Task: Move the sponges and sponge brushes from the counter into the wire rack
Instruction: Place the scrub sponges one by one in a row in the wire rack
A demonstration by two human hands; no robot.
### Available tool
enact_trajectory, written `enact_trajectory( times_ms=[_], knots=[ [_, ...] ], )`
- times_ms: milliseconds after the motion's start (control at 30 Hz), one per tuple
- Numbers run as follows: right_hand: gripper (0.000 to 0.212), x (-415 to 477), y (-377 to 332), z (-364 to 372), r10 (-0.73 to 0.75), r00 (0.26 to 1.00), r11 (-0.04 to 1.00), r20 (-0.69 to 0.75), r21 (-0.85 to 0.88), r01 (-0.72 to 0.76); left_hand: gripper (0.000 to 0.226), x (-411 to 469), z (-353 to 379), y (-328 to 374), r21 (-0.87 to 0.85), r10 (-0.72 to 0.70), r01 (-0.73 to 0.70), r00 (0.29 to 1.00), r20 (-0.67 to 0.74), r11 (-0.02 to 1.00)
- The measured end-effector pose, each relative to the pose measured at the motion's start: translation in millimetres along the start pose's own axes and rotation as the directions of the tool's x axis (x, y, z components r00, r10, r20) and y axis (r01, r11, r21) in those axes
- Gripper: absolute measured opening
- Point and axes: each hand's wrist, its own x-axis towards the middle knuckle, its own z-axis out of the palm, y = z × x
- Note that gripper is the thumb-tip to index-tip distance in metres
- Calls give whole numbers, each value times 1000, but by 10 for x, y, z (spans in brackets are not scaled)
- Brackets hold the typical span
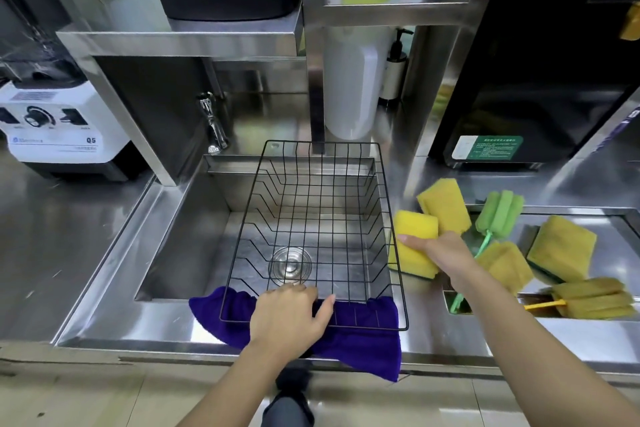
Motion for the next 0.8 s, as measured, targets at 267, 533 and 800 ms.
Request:
enact_trajectory(
  times_ms=[267,533,800],
  knots=[
    [68,20,-144,-129,-90,991,977,-103,183,107,45,1,-13,11,3,-5,5,1000,-28,1000],
    [55,-360,-688,111,-580,771,813,-263,-145,563,44,27,0,14,2,2,-2,1000,-26,1000],
    [59,-512,-424,967,-726,651,368,220,-676,639,41,31,0,16,-44,-4,2,998,-56,999]
  ],
)
